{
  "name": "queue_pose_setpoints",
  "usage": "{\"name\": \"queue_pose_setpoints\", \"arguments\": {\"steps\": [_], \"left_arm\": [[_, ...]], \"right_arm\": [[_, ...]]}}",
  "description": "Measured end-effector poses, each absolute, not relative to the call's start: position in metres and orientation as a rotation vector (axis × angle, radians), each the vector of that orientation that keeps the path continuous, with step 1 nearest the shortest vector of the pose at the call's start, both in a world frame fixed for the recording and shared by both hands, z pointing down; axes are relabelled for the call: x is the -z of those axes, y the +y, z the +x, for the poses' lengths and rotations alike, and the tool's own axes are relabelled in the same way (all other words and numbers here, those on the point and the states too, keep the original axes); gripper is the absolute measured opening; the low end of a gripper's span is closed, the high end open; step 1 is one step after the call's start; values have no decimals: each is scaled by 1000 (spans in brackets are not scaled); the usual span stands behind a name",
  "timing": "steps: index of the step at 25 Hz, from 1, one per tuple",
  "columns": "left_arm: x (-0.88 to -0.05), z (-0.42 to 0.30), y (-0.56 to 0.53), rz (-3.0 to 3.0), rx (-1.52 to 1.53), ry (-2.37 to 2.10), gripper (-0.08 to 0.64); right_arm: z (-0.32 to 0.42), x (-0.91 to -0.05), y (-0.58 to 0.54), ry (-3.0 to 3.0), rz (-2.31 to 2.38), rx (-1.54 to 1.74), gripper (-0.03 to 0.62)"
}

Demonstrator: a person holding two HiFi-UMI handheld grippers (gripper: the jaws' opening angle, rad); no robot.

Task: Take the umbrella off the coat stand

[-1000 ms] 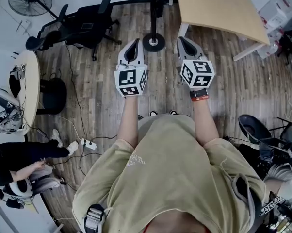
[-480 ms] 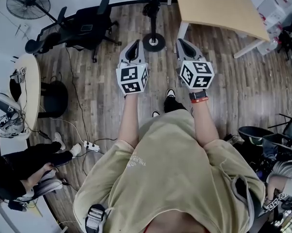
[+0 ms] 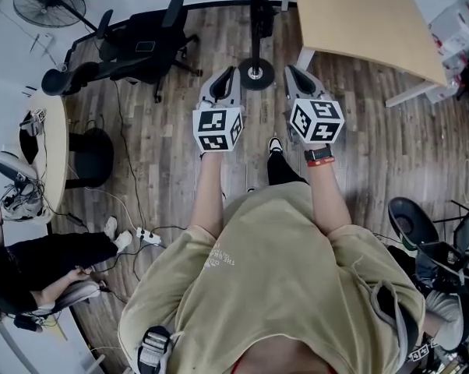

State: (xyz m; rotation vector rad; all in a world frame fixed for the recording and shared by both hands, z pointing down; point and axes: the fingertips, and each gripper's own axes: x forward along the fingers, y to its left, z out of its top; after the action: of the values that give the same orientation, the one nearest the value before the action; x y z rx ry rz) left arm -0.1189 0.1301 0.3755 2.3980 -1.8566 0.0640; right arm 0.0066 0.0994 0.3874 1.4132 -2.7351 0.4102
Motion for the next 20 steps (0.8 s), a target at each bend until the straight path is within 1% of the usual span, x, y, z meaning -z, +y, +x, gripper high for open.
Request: {"name": "queue_pose_setpoints", "arguments": {"steps": [9, 20], "left_arm": [[-354, -131, 5, 2360, -38, -2032, 23], [-377, -121, -100, 2294, -98, -2047, 23]], "right_arm": [[-5, -374, -36, -2778, 1338, -390, 15], [-8, -389, -144, -2808, 1226, -456, 15]]}}
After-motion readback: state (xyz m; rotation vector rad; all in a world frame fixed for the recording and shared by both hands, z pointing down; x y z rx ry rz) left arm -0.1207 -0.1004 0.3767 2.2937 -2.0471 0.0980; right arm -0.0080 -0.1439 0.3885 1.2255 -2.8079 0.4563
